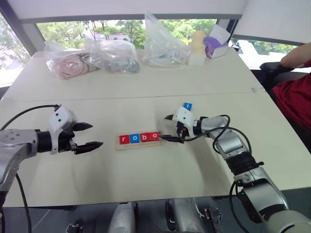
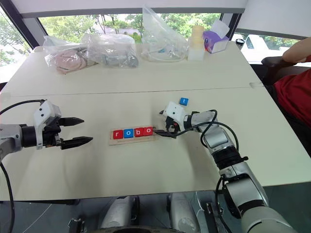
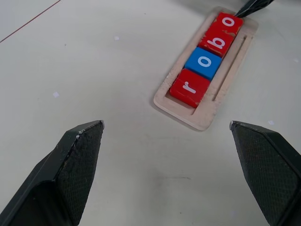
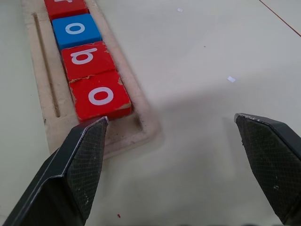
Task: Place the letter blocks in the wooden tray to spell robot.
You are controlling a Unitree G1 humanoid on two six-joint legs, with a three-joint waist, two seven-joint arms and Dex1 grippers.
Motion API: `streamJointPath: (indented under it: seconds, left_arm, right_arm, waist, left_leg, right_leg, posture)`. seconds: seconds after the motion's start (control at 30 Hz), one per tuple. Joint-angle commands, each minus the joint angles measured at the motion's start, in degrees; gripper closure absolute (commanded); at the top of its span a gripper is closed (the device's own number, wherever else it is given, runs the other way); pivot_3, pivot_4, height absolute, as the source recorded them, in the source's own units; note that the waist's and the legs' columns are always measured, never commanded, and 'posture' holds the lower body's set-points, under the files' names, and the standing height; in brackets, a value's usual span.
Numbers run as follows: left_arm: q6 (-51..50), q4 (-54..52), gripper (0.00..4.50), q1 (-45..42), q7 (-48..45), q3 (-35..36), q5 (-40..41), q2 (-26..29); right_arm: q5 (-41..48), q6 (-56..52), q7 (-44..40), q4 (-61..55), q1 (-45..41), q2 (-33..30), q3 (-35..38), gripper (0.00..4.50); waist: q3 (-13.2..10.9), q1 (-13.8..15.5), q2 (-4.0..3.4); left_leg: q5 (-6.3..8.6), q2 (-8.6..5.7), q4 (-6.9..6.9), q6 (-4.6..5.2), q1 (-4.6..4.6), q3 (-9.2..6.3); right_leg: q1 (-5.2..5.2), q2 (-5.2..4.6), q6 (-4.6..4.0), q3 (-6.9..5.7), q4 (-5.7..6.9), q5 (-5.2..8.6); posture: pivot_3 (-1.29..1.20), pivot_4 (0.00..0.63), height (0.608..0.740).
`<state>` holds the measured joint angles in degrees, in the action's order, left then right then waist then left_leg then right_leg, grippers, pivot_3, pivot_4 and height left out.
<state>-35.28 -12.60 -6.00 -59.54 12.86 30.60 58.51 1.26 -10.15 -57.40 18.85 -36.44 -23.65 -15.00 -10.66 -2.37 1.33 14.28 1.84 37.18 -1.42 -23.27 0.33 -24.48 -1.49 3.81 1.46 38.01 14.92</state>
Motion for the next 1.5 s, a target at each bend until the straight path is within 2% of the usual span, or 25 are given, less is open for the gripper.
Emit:
streamJointPath:
  seconds: [0.03, 0.63, 0.77, 0.9, 1.07, 1.27, 1.5]
  left_arm:
    - [0.2, -2.1, 0.00, 0.3, 0.5, 2.1, 0.4, -0.2]
    - [-0.6, -4.5, 0.00, 0.4, 2.3, 0.7, 0.5, -2.4]
    - [-0.9, -6.5, 0.00, -1.3, 2.1, -0.5, 1.6, -3.4]
    - [-1.6, -7.8, 0.00, -6.6, 4.8, -2.2, 3.0, -7.4]
    - [0.9, -5.9, 0.00, -12.7, 9.9, -6.8, -2.3, -12.2]
    - [2.8, -4.0, 0.00, -16.4, 12.5, -10.8, -5.5, -16.8]
    - [2.9, -5.4, 0.00, -13.6, 12.5, -10.2, -5.9, -16.6]
  right_arm:
    - [0.1, 1.2, 0.2, -0.4, -0.7, 0.3, 0.2, 0.05]
    - [-0.1, 2.4, 1.2, 2.8, -2.8, 2.7, 0.4, 0.05]
    - [3.2, -3.8, 4.1, -3.3, -1.6, -0.3, 6.4, 0.05]
    - [8.4, -17.4, 12.9, -10.2, -1.2, -0.6, 16.2, 0.05]
    - [5.7, -33.1, 34.6, -12.1, -2.3, 5.7, 23.4, 0.05]
    - [3.5, -32.4, 48.4, -9.7, 0.5, 15.1, 23.6, 0.05]
    - [1.8, -26.1, 56.3, -1.7, -1.2, 19.4, 22.6, 0.05]
  waist:
    - [0.0, 0.0, 0.00]
    - [0.0, -0.1, 0.00]
    - [0.0, 0.2, 0.00]
    - [0.0, 0.7, 0.01]
    - [0.0, 1.0, 0.06]
    - [0.0, 1.0, 0.03]
    - [0.1, 1.0, 0.04]
  left_leg:
    - [0.00, 0.00, 0.00, 0.00, 0.00, 0.00]
    - [0.00, 0.00, 0.00, 0.00, 0.01, -0.02]
    - [0.00, 0.01, 0.00, 0.00, 0.00, -0.04]
    - [0.00, 0.00, 0.04, 0.00, -0.05, -0.08]
    - [0.00, -0.02, 0.04, 0.00, -0.01, -0.03]
    - [0.00, -0.02, -0.04, -0.01, -0.03, -0.02]
    - [-0.01, -0.04, -0.01, -0.01, -0.05, 0.00]
  right_leg:
    - [0.00, 0.00, 0.00, 0.00, 0.00, 0.00]
    - [0.00, 0.00, 0.01, 0.00, 0.00, -0.01]
    - [0.00, -0.01, 0.01, 0.00, 0.01, -0.01]
    - [0.01, -0.06, 0.01, 0.00, 0.00, -0.01]
    - [0.01, 0.03, 0.01, 0.00, 0.02, -0.02]
    - [-0.05, 0.07, 0.00, 0.02, 0.06, -0.02]
    - [-0.05, 0.02, 0.02, 0.02, 0.04, -0.03]
  posture:
    - [0.00, 0.150, 0.740]
    - [0.00, 0.150, 0.740]
    - [0.00, 0.150, 0.740]
    - [0.00, 0.150, 0.740]
    - [0.00, 0.150, 0.740]
    - [0.00, 0.150, 0.740]
    - [0.00, 0.150, 0.740]
